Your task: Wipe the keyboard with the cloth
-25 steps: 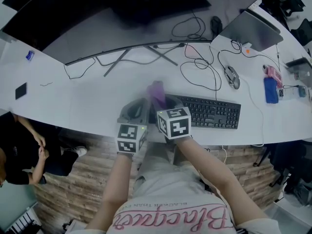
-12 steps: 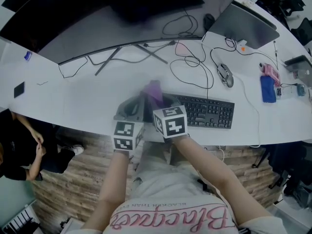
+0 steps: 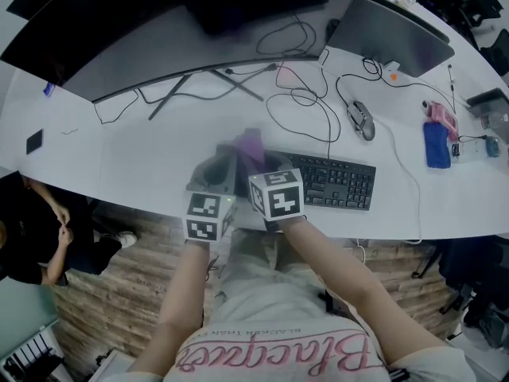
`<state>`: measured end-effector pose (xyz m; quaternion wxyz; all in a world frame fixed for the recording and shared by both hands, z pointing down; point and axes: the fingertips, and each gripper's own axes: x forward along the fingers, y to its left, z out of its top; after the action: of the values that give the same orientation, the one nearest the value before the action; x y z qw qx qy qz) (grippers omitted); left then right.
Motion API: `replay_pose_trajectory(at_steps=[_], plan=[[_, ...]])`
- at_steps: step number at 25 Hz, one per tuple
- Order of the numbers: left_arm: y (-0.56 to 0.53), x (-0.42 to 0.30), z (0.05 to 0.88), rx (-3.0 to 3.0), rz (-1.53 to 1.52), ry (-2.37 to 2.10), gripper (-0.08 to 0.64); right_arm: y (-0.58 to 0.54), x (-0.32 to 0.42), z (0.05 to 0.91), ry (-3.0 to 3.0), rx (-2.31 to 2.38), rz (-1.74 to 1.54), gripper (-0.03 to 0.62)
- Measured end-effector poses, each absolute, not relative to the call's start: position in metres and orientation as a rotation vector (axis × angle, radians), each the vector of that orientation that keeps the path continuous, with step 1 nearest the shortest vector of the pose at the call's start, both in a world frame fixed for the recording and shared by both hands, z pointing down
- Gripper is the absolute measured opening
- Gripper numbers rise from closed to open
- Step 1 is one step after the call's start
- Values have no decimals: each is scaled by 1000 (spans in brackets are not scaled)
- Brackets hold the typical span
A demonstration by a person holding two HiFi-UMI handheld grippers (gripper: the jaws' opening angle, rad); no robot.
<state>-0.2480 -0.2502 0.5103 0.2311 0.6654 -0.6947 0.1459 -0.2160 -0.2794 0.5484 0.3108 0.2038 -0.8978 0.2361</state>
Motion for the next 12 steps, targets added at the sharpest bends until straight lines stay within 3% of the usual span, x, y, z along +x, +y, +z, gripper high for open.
replay_pose_trajectory(at_steps=[12], plan=[[-277,-197,520,1837,435,-1864,8,-304,-169,550,-2366,552,605,94]])
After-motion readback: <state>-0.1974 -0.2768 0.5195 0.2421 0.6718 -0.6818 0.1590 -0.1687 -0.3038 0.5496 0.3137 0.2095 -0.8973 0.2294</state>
